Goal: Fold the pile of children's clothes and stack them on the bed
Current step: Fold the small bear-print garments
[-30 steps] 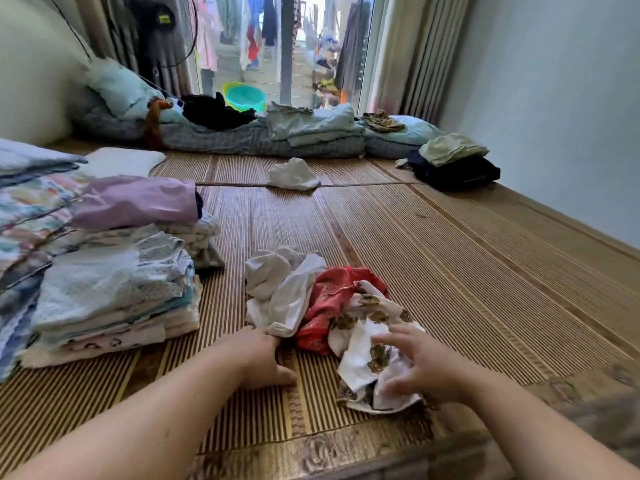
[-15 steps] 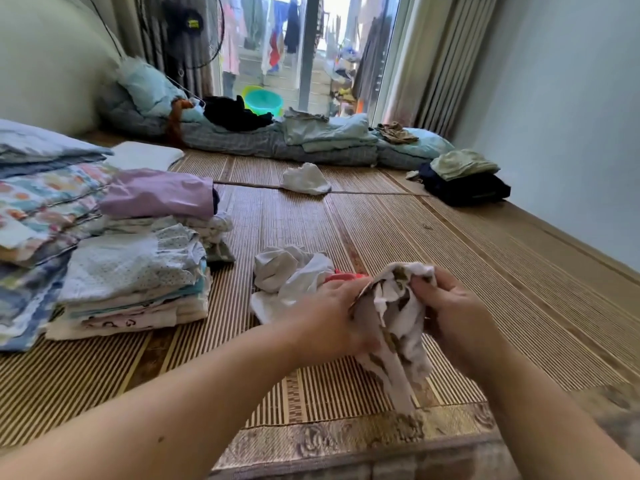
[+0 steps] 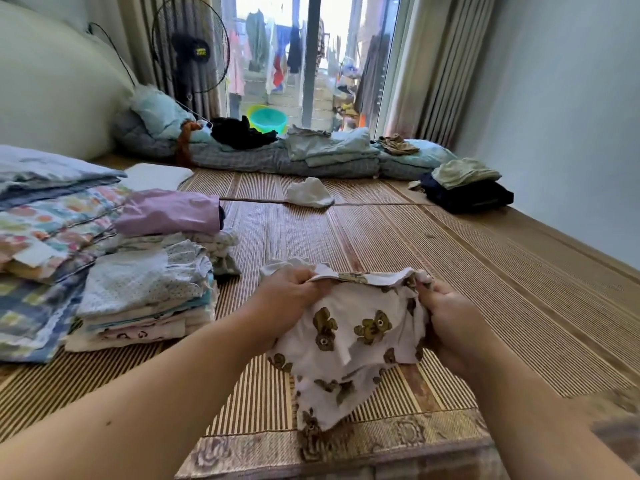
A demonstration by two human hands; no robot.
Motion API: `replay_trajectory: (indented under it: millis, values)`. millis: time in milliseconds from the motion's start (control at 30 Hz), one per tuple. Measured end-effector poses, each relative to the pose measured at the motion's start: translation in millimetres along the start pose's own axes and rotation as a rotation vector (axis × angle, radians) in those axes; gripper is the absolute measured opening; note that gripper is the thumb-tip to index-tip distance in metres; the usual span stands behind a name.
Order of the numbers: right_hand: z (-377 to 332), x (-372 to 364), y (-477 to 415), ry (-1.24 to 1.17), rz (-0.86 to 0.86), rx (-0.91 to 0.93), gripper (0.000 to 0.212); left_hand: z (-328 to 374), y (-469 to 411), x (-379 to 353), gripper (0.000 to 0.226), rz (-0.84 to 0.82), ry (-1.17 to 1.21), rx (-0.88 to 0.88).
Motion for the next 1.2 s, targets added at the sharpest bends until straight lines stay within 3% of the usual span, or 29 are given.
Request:
replay_trajectory:
  millis: [200,267,400,467,533,600,667,767,833,900,933,1000,1067,1133,1200]
  values:
    - [4,-12,4,-0.072,0.003,-0.042,0.023,-33,-1,9,0.019,0.076,0.310,0.215]
    - [7,-15,3,-0.102,-0.012,-0.072,0.028,-38,-3,20,0.018,0.141,0.312,0.221]
    - [19,-18,-1,-0.240,-0.013,-0.143,0.046,5,1,22,0.023,0.211,-0.334,-0.077]
    - [26,-21,-3,-0.290,0.011,-0.182,0.040,17,5,-9,0.025,0.036,-0.360,-0.187]
    - [34,-20,-5,-0.323,0.048,-0.212,0.044,9,7,-44,0.043,-0.156,-0.487,-0.168]
    - [37,-20,-5,-0.353,0.073,-0.214,0.037,2,5,-51,0.052,-0.103,-0.689,-0.193]
    - [32,-24,0,-0.357,0.068,-0.198,0.033,7,5,-42,0.029,0.025,-0.699,-0.234]
    - [24,-19,9,-0.074,0.110,-0.186,0.035,9,1,-31,0.012,0.061,-0.514,-0.220]
    - [-3,-6,15,0.519,0.201,-0.071,0.044,9,-1,-31,0.012,0.023,-0.421,-0.201]
    - [-41,-22,25,1.054,0.194,0.223,0.054,13,-2,-34,0.009,-0.018,-0.430,-0.230]
    - [-48,-40,30,1.123,0.095,0.321,0.061,15,-2,-36,0.008,-0.037,-0.416,-0.244]
    - [-39,-67,33,1.134,-0.155,0.347,0.078,16,-1,-42,0.010,-0.077,-0.355,-0.251]
    - [-30,-79,34,1.192,-0.245,0.360,0.080,17,0,-50,0.010,-0.117,-0.340,-0.276]
    - [-36,-78,35,1.175,-0.187,0.411,0.060,15,-1,-48,0.003,-0.078,-0.310,-0.282]
    - [-48,-74,39,1.148,-0.118,0.446,0.021,8,-1,-44,0.023,-0.079,-0.228,-0.238]
Point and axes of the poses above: each hand's wrist, its own y-axis away from the middle knuckle, its own x-axis out of the back of the hand, z = x × y, the point moved 10 cm from there along -y, towards the middle knuckle, and after that the axes turned 7 degrees about -z, right-handed, at the moved point
